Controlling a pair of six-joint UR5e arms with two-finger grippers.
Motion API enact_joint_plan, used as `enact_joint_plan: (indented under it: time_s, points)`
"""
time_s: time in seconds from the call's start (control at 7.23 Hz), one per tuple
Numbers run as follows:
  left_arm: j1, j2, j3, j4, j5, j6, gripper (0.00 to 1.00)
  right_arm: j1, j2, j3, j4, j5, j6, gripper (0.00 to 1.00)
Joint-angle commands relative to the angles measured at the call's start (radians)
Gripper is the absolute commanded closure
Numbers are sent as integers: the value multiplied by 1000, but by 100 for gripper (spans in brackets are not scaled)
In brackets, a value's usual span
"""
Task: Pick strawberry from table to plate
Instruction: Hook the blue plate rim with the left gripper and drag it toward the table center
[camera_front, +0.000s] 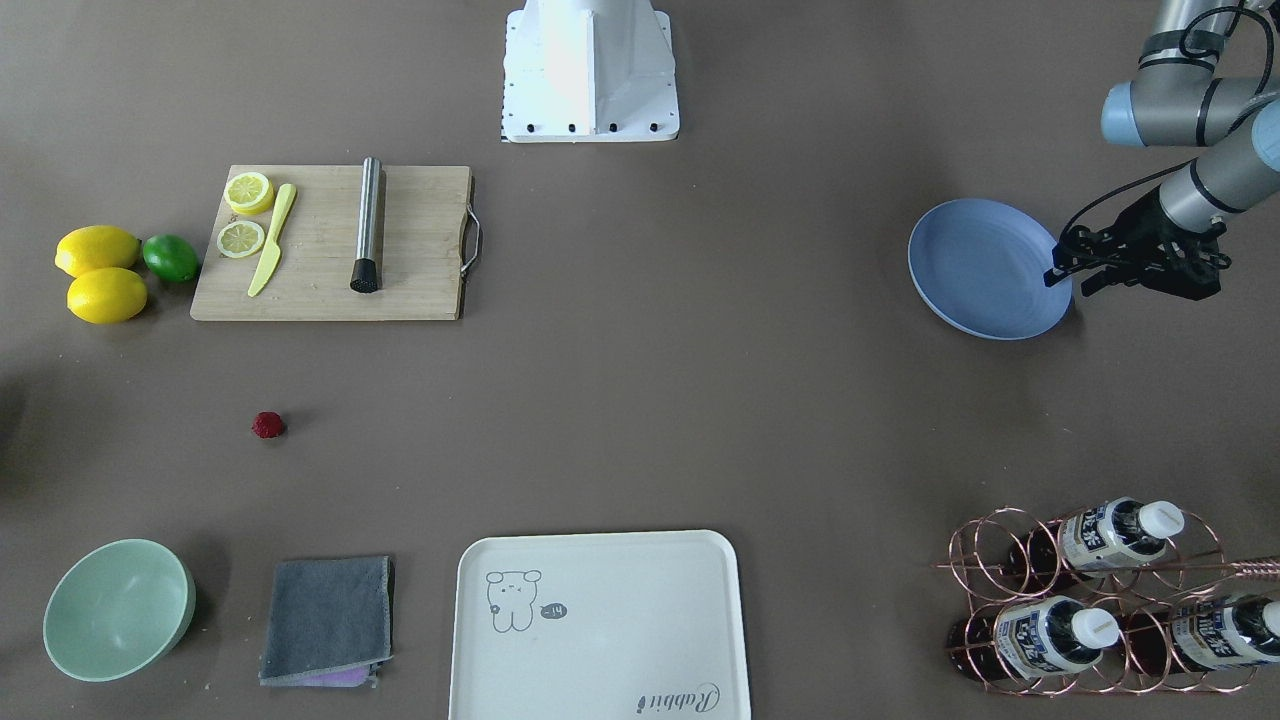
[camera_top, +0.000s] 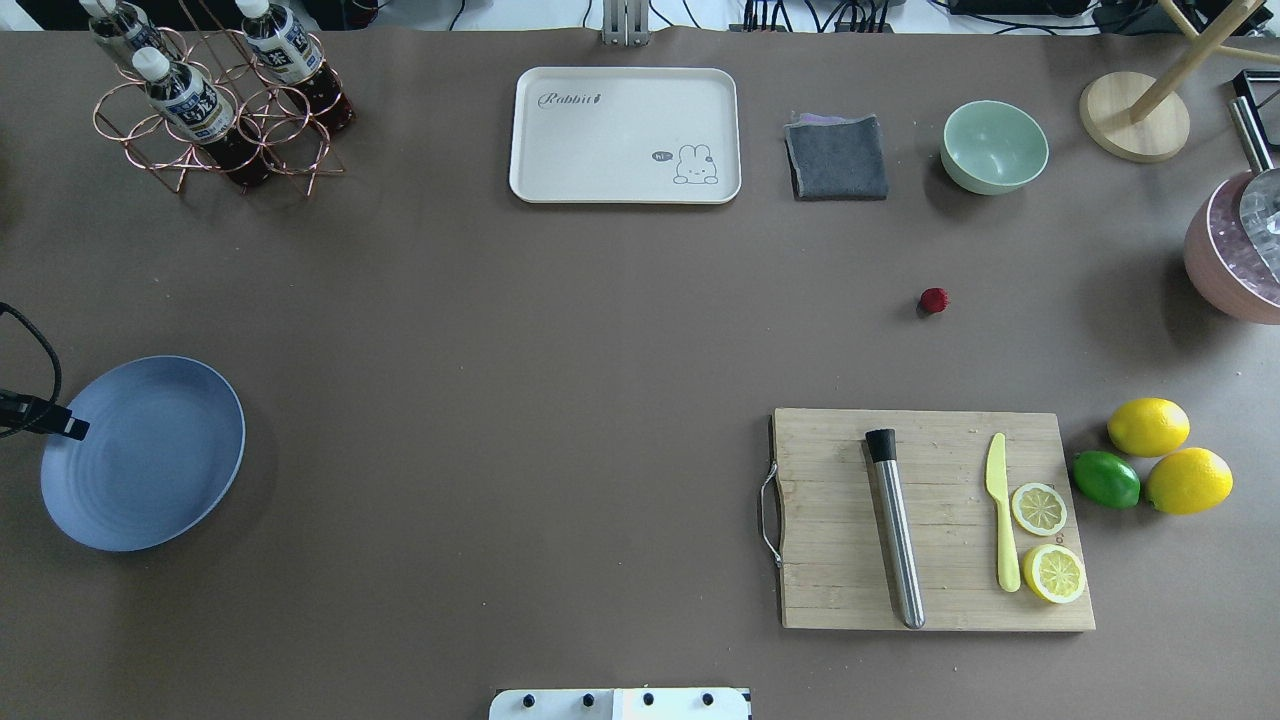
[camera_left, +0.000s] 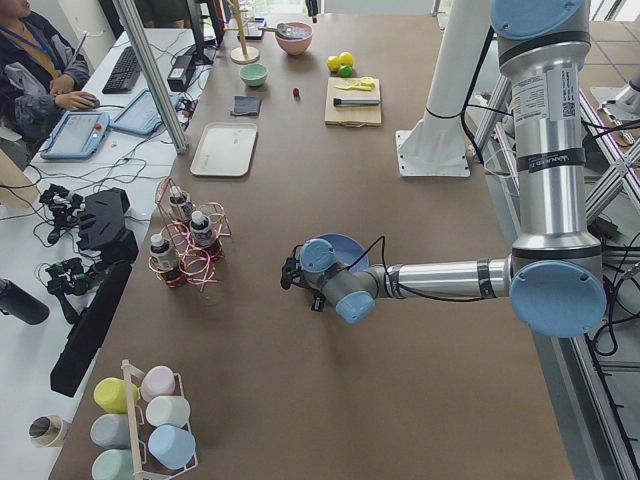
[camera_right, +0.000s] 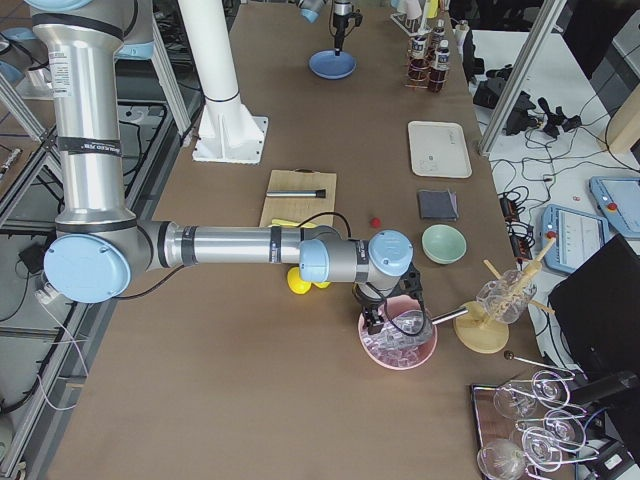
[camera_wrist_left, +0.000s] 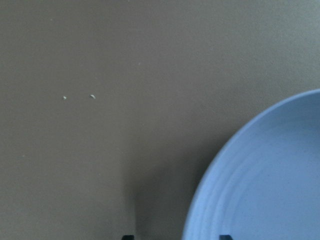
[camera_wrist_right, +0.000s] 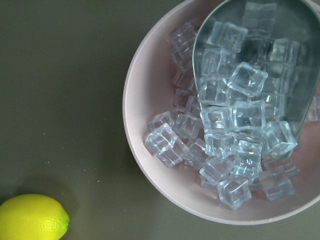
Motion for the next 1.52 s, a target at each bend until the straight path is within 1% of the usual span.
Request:
enact_joint_plan:
  time_s: [0.0,0.14,0.28,0.41,0.55,0.69,0.83,0.97,1.11,1.24,1.38]
  points:
    - [2,-1,-5,-11,0,-19,100,0,-1,20,0,-1,1,0]
    - [2,-3,-18,-18,-3,-40,100,2,-1,49,0,-3,3,0]
    - [2,-15,-57,-20,-16,-104,100,0,0,51,0,0,9,0]
    - [2,-55,-100,-18,-28,-219,100,0,0,49,0,-3,9,0]
    - [2,-122,-131,-17,-28,-342,100,0,2,51,0,-1,21,0]
    - [37,-200,-139,-15,-14,-467,100,0,0,51,0,0,23,0]
    - [104,-278,-145,-11,40,-579,100,0,0,52,0,2,24,0]
    - [219,-364,-142,12,140,-670,100,0,5,52,0,4,24,0]
    - [321,-461,-141,81,229,-741,100,0,14,66,0,4,42,0]
    - [401,-574,-136,217,325,-751,100,-17,31,77,1,2,103,0]
    - [455,-637,-133,312,375,-751,100,-38,49,78,1,2,121,0]
